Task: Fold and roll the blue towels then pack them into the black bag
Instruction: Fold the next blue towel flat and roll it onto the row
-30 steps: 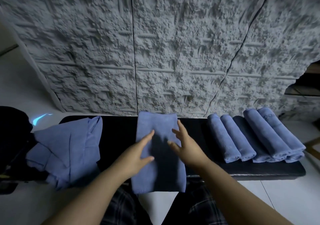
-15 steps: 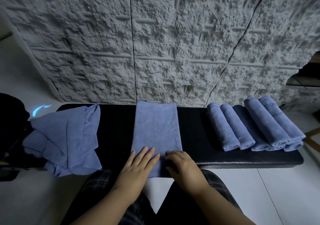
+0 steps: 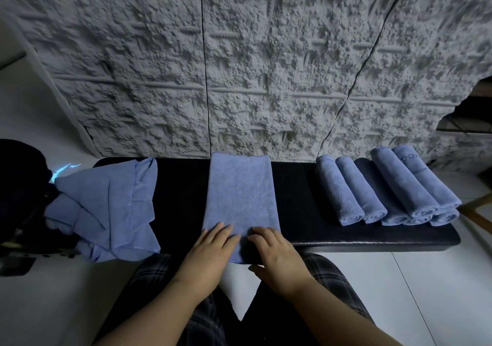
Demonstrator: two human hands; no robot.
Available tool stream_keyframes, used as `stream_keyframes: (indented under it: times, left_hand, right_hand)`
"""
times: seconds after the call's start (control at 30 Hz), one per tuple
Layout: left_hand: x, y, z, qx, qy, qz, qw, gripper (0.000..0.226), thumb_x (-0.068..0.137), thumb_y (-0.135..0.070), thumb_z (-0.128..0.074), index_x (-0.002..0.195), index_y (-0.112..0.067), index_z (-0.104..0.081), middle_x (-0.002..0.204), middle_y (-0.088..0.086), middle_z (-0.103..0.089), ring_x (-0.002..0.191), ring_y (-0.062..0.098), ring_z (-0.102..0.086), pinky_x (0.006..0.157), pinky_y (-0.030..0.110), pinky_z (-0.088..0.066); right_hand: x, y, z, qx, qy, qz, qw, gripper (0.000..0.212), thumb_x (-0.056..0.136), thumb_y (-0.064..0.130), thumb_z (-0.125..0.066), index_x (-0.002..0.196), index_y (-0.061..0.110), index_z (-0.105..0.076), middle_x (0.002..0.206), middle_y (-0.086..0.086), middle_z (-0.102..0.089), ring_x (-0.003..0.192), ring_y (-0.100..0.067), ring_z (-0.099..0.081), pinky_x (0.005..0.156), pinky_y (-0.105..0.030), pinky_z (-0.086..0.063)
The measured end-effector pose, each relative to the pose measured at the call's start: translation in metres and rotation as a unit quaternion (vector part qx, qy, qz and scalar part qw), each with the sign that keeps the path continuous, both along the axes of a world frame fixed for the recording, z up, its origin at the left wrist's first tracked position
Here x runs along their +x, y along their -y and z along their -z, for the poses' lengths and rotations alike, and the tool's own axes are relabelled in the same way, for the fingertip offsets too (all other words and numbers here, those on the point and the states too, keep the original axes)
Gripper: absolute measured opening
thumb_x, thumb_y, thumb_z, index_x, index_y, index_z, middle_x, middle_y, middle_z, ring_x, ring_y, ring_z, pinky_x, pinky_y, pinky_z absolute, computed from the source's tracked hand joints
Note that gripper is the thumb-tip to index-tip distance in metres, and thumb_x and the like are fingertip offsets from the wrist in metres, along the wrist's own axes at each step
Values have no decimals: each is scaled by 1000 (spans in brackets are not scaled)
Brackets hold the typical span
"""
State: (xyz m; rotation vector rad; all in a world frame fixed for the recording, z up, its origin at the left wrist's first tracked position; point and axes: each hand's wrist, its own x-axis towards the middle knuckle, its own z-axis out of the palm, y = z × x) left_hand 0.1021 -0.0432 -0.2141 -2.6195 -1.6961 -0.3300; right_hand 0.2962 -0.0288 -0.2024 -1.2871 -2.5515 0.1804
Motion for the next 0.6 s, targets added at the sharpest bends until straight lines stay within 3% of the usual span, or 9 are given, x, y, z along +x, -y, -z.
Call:
stream_keyframes:
  times: [0.13,0.2,0.27,0.37,0.47,0.6]
  left_hand:
    - [-5,4,-11,-18,99,-9,995,57,45,0,-81,92,-22,-59,90,-7,-56,78,11,-62,67,18,-53]
    - [-7,7,-12,-33,139,-38,989,47,55,3,-75,90,-22,-56,88,-7,-54,72,10,-59,60,21,-52]
    - [-8,9,-15,-48,163,-65,983,39,63,6,-68,88,-20,-55,88,-4,-53,70,13,-58,58,27,-53]
    - [-13,8,-15,-70,145,-93,982,28,74,7,-56,93,-13,-56,97,0,-51,81,19,-56,66,36,-52]
    - [-13,6,-12,-60,126,-88,986,36,60,8,-65,84,-16,-55,90,-2,-52,77,18,-57,59,31,-52]
    - [-8,10,-17,-33,49,-83,995,47,37,5,-75,73,-16,-54,75,-1,-52,68,17,-58,50,26,-50]
  right_hand:
    - [-13,3,-1,33,46,-19,998,75,47,49,-83,110,21,-52,108,4,-59,91,-15,-60,75,-26,-52]
    - [-19,4,2,68,56,-23,996,58,55,38,-76,105,21,-52,100,3,-59,84,-17,-60,71,-26,-52]
    - [-21,3,6,106,49,-4,993,33,66,23,-56,98,19,-49,90,2,-57,75,-18,-58,65,-27,-52]
    - [-14,-1,4,103,38,47,993,30,59,15,-55,87,19,-44,77,3,-54,64,-16,-54,58,-26,-51]
    - [-3,-5,0,79,9,92,993,19,62,12,-38,78,20,-44,69,6,-53,58,-14,-53,53,-24,-48]
    - [10,-8,0,-28,-27,99,994,14,69,7,-57,79,16,-61,76,2,-62,68,-20,-58,59,-32,-50]
